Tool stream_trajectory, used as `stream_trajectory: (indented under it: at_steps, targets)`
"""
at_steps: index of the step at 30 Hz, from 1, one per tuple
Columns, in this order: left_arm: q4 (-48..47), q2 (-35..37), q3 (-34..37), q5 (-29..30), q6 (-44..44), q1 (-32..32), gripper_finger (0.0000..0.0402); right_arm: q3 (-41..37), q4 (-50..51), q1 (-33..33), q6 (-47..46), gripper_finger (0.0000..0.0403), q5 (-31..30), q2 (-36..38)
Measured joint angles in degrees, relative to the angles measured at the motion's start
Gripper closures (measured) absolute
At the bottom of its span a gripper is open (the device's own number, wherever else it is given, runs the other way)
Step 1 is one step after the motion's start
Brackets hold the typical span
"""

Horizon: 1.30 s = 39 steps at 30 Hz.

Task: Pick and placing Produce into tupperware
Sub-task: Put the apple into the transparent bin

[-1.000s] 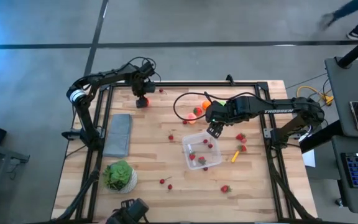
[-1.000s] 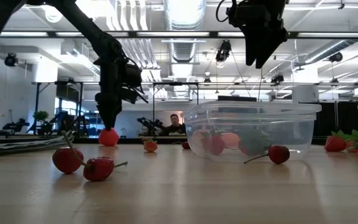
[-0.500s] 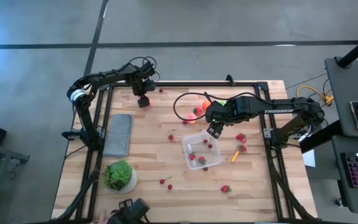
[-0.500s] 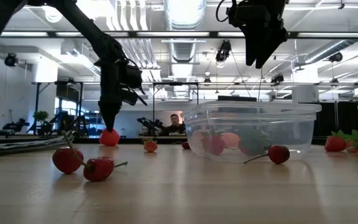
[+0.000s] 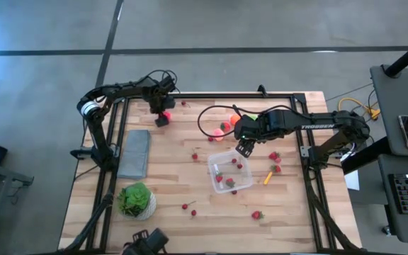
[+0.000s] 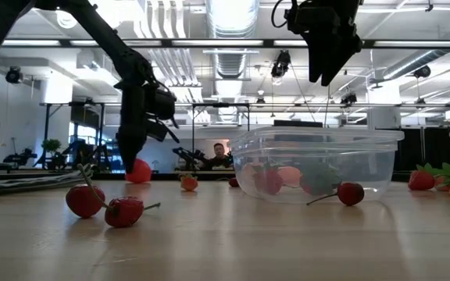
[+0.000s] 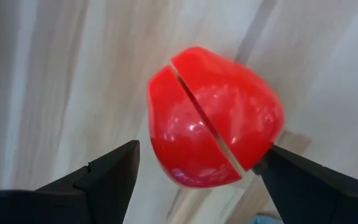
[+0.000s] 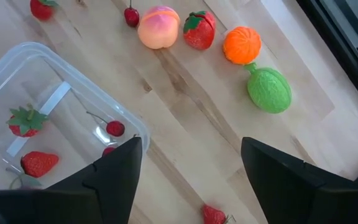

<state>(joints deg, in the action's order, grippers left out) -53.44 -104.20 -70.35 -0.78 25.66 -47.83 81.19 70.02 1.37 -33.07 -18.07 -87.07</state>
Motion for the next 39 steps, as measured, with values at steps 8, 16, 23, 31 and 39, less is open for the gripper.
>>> stream_trajectory:
  at_steps: [8, 16, 23, 31, 39]
  targets:
    - [4.19, 0.30, -0.22, -0.74, -5.65, 0.00, 0.0095, 0.00, 0.00, 1.07, 0.15, 0.0133, -0.01, 0.00]
    - [4.54, -1.31, -0.22, -2.35, -10.40, 0.08, 0.0095, 0.00, 0.02, 1.31, 0.59, 0.0138, -0.01, 0.00]
    - [5.96, -1.73, -0.20, -2.44, -10.35, 1.03, 0.0095, 0.00, 0.02, 1.31, 0.61, 0.0133, -0.02, 0.00]
    - [6.50, -1.73, -0.20, -2.29, -10.33, 1.73, 0.0126, 0.00, 0.02, 1.31, 0.72, 0.0137, -0.03, -0.01]
    - [5.97, -1.72, -0.20, -2.16, -10.39, 1.84, 0.0142, 0.00, 0.06, 1.31, 0.78, 0.0136, -0.05, 0.00]
